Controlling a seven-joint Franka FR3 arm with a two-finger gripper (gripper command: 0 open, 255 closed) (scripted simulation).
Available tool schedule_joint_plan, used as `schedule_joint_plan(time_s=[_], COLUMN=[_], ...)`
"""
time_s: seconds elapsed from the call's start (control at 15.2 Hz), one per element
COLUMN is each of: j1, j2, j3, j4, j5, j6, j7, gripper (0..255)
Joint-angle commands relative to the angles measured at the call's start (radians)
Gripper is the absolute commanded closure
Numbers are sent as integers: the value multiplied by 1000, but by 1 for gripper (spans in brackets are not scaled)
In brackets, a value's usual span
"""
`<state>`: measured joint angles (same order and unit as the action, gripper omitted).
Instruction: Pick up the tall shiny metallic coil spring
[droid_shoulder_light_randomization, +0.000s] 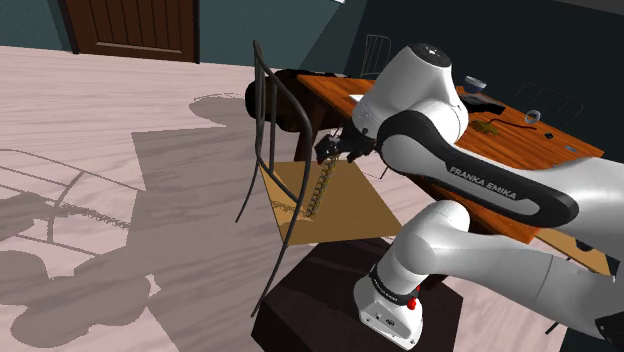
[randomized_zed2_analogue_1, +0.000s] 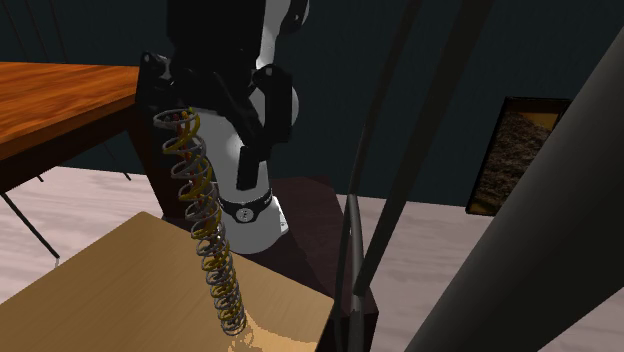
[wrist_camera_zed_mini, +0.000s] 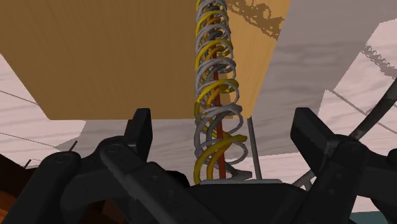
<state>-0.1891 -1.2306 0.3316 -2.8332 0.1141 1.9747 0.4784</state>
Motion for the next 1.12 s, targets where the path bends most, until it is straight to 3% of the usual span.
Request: schedule_joint_plan(time_s=[0.0,0.4,0.46,1.06], j1=[4,20,20,20], j2=[-10,-17,-16,-17], j3=[13,33,33,33], j4=[-31,-94,-93,-94], j5=[7,23,23,23], j6=[22,74,76,74], j7=[13,25,25,25], gripper=[0,0,255,255])
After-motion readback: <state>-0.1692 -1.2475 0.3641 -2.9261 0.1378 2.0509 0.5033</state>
